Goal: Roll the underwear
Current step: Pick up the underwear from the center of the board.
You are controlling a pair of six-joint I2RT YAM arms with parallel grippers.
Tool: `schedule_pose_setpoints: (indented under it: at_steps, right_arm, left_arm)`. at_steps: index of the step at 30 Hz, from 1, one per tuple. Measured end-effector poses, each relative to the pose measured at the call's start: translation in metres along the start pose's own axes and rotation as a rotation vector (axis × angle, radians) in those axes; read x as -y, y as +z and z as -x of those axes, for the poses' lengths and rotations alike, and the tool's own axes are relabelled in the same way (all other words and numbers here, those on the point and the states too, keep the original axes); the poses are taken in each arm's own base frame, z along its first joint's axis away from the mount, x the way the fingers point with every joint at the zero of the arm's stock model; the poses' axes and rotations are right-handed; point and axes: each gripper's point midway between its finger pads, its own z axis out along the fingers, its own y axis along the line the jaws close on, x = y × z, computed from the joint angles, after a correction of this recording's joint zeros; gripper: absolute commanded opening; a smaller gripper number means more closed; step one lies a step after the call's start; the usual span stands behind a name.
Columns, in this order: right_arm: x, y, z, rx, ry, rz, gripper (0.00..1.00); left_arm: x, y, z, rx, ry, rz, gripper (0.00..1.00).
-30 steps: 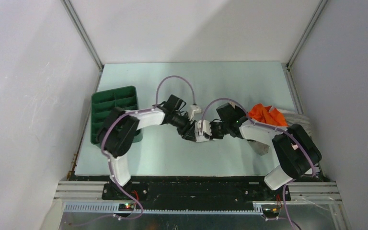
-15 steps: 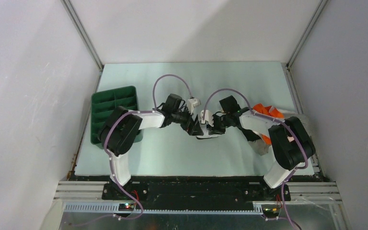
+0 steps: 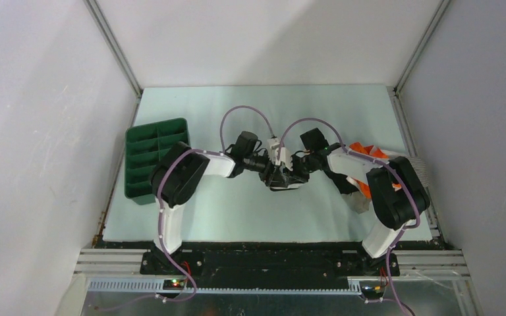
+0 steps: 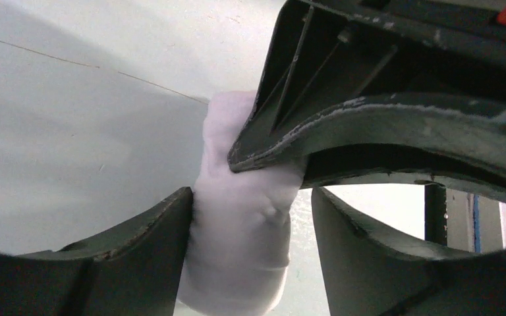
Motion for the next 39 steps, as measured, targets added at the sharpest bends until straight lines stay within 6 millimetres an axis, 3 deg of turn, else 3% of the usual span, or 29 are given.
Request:
schedule_pose_setpoints:
  at_steps: [8, 9, 10, 13, 16, 17, 20, 22, 25, 28, 31, 34, 36, 39]
  right_arm:
    - [0.004, 0.000, -0.001, -0.008, 0.008, -0.015, 0.00]
    - [0.005, 0.000, -0.002, -0.010, 0.010, -0.018, 0.00]
    - [0.005, 0.000, -0.002, -0.011, 0.012, -0.019, 0.00]
    - [0.005, -0.001, -0.003, -0.016, 0.026, -0.021, 0.24]
    - [0.003, -0.004, -0.001, -0.015, 0.074, -0.008, 0.61]
    - [0.000, -0.007, 0.001, -0.012, 0.102, 0.007, 0.68]
    - [0.001, -0.035, 0.012, 0.003, 0.230, 0.017, 0.95]
    - [0.021, -0.076, 0.025, 0.047, 0.328, -0.068, 0.99]
    - [0.052, -0.154, 0.052, 0.163, 0.421, -0.267, 0.99]
    - [0.052, -0.216, 0.072, 0.257, 0.474, -0.414, 0.99]
    - [0.040, -0.232, 0.082, 0.296, 0.506, -0.446, 1.00]
    - [0.034, -0.222, 0.074, 0.288, 0.569, -0.419, 1.00]
    - [0.033, -0.213, 0.065, 0.270, 0.613, -0.398, 0.99]
    - [0.031, -0.205, 0.056, 0.251, 0.655, -0.386, 0.99]
  left_arm:
    - [-0.006, 0.003, -0.003, -0.033, 0.041, -0.049, 0.23]
    - [-0.006, 0.003, -0.003, -0.045, 0.049, -0.056, 0.08]
    - [-0.006, 0.003, -0.003, -0.059, 0.058, -0.066, 0.04]
    - [-0.005, 0.002, -0.004, -0.102, 0.066, -0.087, 0.00]
    - [-0.002, 0.000, -0.005, -0.129, 0.072, -0.100, 0.00]
    - [-0.001, -0.001, -0.006, -0.140, 0.066, -0.105, 0.00]
    - [0.003, -0.013, -0.010, -0.173, 0.049, -0.096, 0.00]
    - [0.005, -0.030, -0.015, -0.213, 0.036, -0.074, 0.00]
    - [0.011, -0.059, -0.011, -0.255, 0.044, -0.041, 0.00]
    - [0.010, -0.092, 0.018, -0.249, 0.114, 0.020, 0.00]
    - [0.003, -0.133, 0.049, -0.222, 0.203, 0.127, 0.00]
    - [-0.006, -0.187, 0.072, -0.200, 0.261, 0.266, 0.00]
    - [-0.013, -0.226, 0.078, -0.199, 0.279, 0.366, 0.00]
    - [-0.022, -0.277, 0.069, -0.227, 0.267, 0.486, 0.00]
